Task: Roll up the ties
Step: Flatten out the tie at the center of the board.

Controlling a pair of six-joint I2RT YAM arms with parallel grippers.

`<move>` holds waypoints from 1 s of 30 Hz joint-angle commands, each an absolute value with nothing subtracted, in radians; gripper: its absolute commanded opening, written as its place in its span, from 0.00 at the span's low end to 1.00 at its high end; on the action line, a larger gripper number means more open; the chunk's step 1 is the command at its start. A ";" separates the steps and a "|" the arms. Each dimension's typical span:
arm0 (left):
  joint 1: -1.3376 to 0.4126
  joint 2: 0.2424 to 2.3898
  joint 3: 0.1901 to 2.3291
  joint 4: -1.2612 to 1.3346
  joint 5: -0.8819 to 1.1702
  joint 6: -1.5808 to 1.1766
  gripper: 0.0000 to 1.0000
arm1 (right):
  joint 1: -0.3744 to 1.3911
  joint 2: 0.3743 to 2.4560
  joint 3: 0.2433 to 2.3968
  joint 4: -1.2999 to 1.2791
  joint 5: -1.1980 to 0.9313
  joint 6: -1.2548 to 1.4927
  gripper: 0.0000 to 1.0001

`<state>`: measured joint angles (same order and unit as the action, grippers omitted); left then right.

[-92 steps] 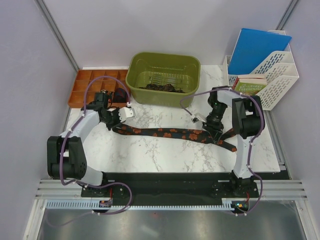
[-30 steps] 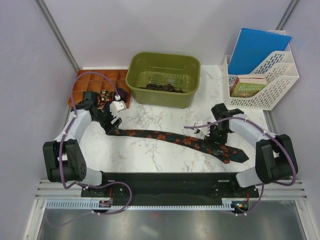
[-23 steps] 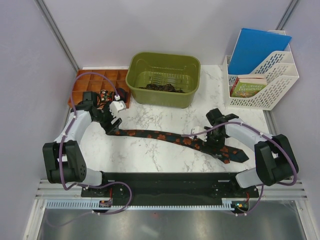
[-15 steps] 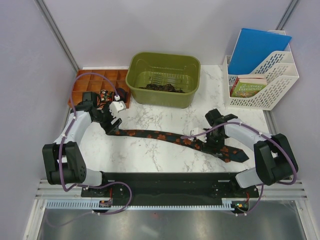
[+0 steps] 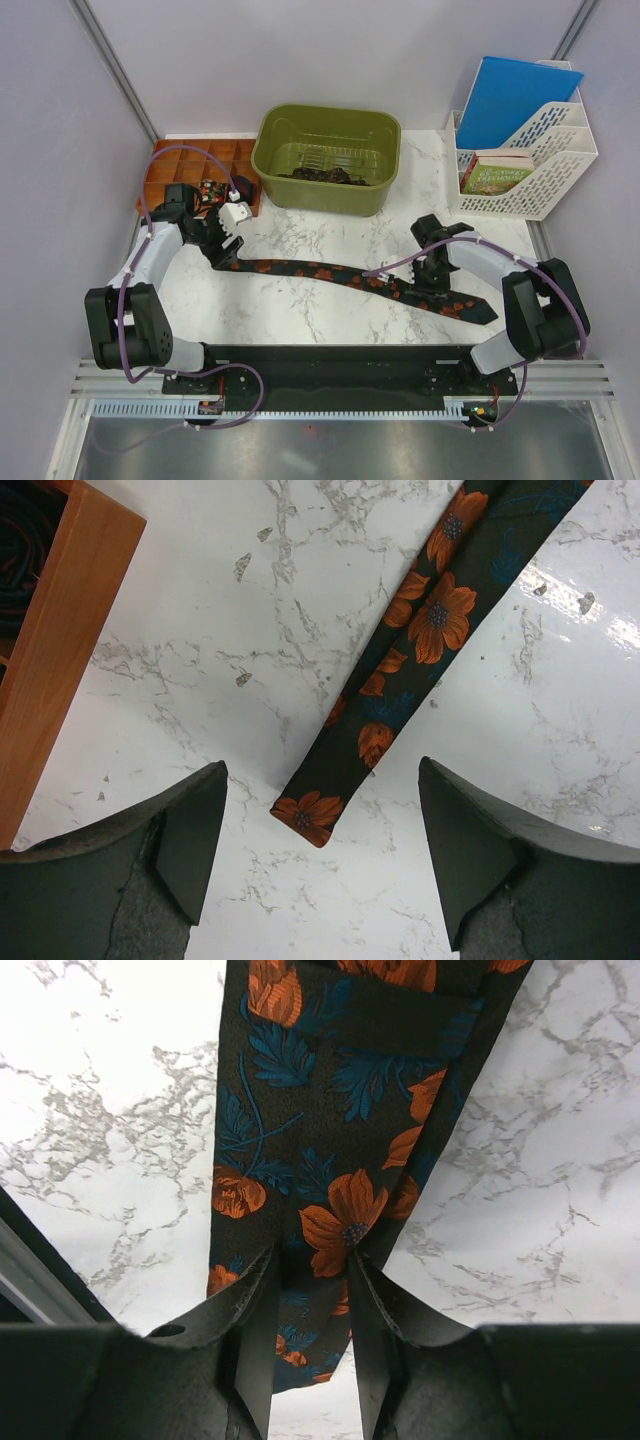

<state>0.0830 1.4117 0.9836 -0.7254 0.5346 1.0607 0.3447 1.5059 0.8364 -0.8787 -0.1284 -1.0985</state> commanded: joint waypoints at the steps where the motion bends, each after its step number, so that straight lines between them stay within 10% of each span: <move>1: 0.087 1.402 0.996 -0.722 0.591 1.107 0.83 | 0.330 1.516 0.842 -0.891 -0.098 -1.157 0.38; 14: 0.078 1.377 0.931 -0.833 0.661 1.307 0.87 | 0.176 1.583 0.836 -0.729 0.014 -1.364 0.42; 21: -0.020 1.419 0.927 -0.815 0.640 1.351 0.87 | 0.176 1.545 1.038 -0.925 -0.188 -1.351 0.82; 30: -0.052 1.532 0.946 -0.749 0.626 1.355 0.84 | 0.402 1.601 1.124 -0.821 -0.331 -1.063 0.90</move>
